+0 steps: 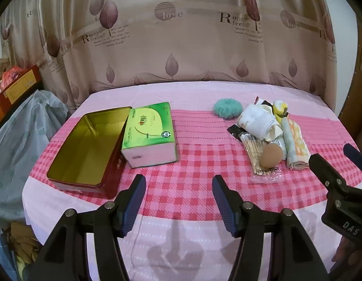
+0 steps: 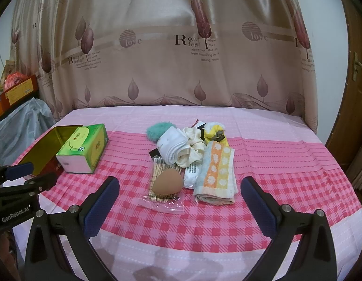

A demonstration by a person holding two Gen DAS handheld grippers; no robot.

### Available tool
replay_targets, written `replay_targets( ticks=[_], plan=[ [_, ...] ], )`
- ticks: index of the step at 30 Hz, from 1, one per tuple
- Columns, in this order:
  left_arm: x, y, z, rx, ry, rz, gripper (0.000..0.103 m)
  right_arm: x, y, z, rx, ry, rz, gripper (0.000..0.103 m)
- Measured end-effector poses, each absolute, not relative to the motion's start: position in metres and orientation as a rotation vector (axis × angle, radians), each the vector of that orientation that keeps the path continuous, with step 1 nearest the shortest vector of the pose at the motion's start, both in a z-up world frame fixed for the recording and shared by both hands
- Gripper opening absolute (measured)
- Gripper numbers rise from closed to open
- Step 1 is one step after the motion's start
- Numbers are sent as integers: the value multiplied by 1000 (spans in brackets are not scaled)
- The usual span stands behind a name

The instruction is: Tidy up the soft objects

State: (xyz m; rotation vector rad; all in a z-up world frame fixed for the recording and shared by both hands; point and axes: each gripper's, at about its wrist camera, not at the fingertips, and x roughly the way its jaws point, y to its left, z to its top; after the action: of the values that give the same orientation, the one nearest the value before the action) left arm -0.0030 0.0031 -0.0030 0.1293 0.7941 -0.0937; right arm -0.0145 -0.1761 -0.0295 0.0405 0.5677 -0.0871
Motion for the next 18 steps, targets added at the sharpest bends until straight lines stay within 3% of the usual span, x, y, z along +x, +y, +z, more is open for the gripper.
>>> replay_targets(
  ticks=[18],
  plan=[
    [0, 8, -7, 129, 807, -45, 60, -15, -176, -30, 45, 568, -87, 103]
  ],
)
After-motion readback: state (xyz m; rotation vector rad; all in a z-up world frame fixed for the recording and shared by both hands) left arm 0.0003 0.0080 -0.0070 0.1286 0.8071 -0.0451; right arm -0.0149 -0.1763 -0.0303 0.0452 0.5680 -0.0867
